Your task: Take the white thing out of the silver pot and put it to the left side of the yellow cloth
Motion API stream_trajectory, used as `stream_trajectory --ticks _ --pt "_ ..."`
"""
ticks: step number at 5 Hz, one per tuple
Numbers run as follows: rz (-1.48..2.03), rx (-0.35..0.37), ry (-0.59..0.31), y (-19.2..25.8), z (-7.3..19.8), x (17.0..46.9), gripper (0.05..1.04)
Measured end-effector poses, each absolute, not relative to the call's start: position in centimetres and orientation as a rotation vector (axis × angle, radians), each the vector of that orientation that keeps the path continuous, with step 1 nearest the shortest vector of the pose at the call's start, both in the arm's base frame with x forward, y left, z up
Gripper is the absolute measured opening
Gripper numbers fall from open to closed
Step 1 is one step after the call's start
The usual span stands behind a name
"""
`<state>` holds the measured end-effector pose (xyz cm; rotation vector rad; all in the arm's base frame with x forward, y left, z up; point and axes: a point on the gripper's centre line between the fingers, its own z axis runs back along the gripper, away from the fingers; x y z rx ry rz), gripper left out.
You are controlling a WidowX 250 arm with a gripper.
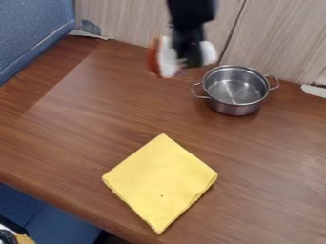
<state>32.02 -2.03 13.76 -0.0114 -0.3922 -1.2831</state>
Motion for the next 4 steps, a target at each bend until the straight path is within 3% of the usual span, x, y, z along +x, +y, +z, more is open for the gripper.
stream_trajectory --ticks 1,4 --pt "-1.217 0.019 -0.386 0.0 13.5 29.4 0.226" --pt "-1.020 0.013 -0.222 6.3 7.2 23.0 0.226"
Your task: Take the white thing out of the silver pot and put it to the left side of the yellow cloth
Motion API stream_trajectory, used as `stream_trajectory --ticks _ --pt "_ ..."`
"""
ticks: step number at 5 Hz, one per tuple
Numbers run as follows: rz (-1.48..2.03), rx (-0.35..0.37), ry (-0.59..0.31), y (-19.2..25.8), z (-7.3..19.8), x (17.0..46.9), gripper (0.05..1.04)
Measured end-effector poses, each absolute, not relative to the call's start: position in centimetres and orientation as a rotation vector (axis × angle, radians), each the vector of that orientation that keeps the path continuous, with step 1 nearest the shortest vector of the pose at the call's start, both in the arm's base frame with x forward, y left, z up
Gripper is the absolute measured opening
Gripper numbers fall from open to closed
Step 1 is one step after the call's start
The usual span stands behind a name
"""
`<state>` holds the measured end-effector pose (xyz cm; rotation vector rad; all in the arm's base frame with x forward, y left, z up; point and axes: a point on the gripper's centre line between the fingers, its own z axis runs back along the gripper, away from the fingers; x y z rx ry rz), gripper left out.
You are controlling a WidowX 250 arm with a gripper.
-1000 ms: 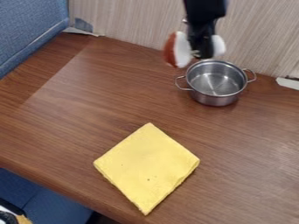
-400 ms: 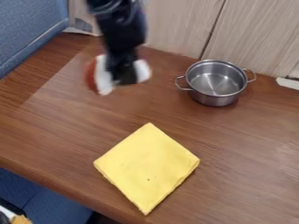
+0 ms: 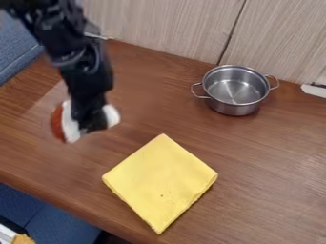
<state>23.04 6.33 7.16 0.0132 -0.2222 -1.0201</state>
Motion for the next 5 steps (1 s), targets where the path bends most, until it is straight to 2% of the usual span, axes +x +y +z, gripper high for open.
stream_trajectory --ticks 2,3,4,5 --pt "-0.995 -0.007 -0.144 7.1 3.3 22.5 0.226" --pt "-1.010 -0.021 -0.085 6.9 2.2 22.7 0.226" --pt "-0.997 -0.022 -0.077 7.0 2.1 22.7 0.277" --pt "-0.968 -0.029 -0.071 6.9 2.1 22.6 0.563"
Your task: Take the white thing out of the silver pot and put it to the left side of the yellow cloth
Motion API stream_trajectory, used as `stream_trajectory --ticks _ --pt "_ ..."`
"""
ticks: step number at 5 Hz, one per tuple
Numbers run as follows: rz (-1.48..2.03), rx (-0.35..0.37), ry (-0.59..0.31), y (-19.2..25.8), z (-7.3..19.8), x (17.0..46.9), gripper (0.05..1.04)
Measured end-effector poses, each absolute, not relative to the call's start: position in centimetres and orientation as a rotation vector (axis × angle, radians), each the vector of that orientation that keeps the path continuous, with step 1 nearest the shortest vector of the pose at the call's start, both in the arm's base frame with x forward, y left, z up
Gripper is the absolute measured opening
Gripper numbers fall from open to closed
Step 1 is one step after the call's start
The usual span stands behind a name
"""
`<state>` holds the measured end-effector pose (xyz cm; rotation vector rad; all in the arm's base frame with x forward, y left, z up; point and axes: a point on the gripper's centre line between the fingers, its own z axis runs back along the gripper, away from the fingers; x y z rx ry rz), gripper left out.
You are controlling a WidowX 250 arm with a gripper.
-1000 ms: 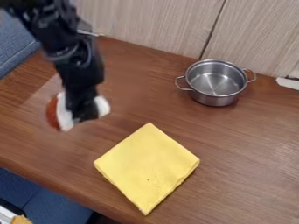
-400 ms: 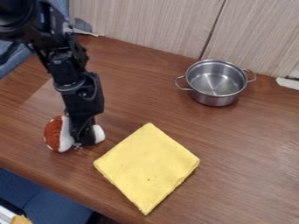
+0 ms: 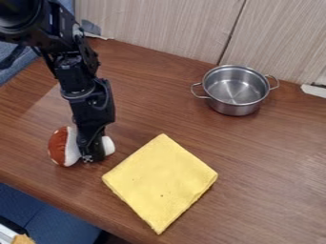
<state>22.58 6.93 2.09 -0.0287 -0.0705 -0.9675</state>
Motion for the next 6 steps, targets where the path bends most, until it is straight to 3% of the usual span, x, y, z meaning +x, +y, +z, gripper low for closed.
stream_trajectory --ticks 1,2,3,5,6 --pt "-0.970 -0.037 -0.068 6.8 2.2 22.5 0.855" --pt "-0.972 -0.033 -0.076 6.5 3.1 22.4 1.011" --pt "-0.975 -0.018 -0.068 6.0 4.7 22.1 1.006" --pt "-0.960 0.085 -0.077 5.2 9.8 22.1 1.001" --pt "-0.956 0.090 -0.081 5.3 9.8 22.1 1.001"
